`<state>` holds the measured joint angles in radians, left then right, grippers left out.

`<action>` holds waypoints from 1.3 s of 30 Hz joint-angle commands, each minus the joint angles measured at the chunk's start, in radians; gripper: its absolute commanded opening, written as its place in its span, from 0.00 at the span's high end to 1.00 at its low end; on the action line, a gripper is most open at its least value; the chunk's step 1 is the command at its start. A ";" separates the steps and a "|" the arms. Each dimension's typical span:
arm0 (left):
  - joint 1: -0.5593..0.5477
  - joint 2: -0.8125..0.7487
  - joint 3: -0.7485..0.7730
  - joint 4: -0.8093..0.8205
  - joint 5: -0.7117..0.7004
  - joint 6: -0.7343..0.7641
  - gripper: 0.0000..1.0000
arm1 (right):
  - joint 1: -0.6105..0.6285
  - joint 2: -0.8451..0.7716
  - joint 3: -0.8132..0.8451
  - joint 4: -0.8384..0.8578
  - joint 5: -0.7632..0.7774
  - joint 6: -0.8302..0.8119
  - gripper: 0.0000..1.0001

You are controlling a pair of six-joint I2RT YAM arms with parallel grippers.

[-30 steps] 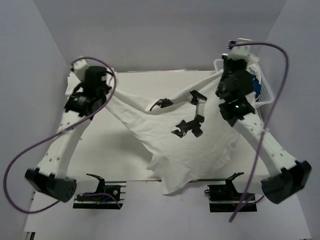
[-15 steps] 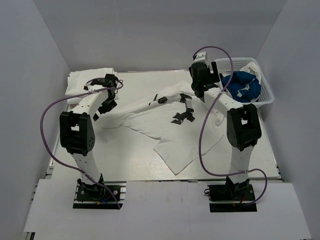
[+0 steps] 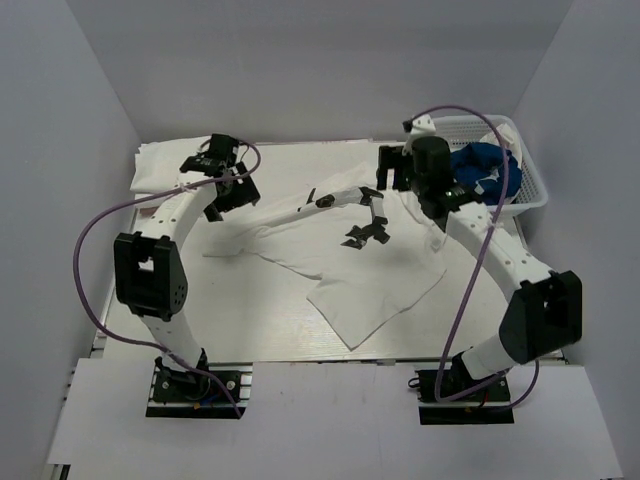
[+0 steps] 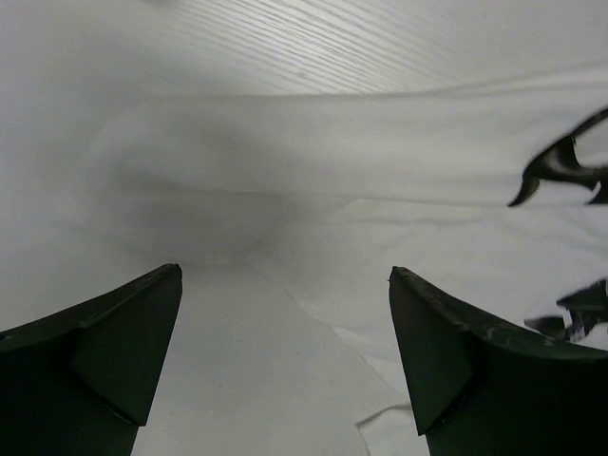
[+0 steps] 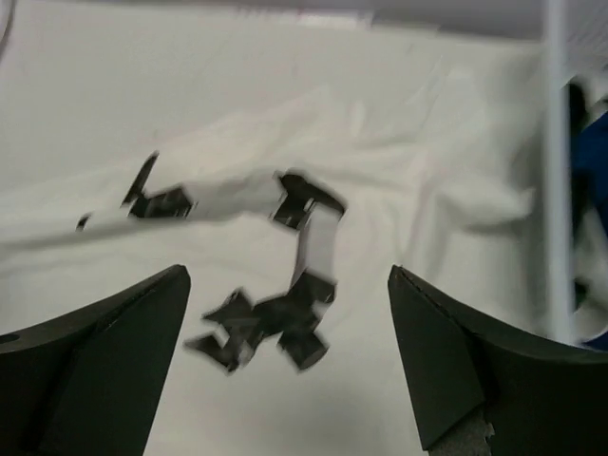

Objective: Fold and stack the t-shirts

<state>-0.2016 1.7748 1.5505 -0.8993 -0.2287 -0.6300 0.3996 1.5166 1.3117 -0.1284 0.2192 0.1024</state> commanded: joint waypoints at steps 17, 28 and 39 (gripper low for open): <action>-0.088 0.520 0.404 0.062 0.310 0.182 0.00 | -0.001 0.186 -0.370 -0.230 -0.018 0.200 0.10; -0.084 0.327 -0.123 -0.021 -0.046 0.073 0.00 | -0.015 0.485 -0.057 -0.321 0.186 0.133 0.10; -0.134 -0.152 -0.431 0.077 0.299 0.047 0.00 | -0.061 0.585 0.294 -0.360 0.201 -0.003 0.10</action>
<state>-0.3332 1.7382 1.1004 -0.8028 -0.0036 -0.5758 0.3782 2.1342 1.5921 -0.4488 0.3801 0.1654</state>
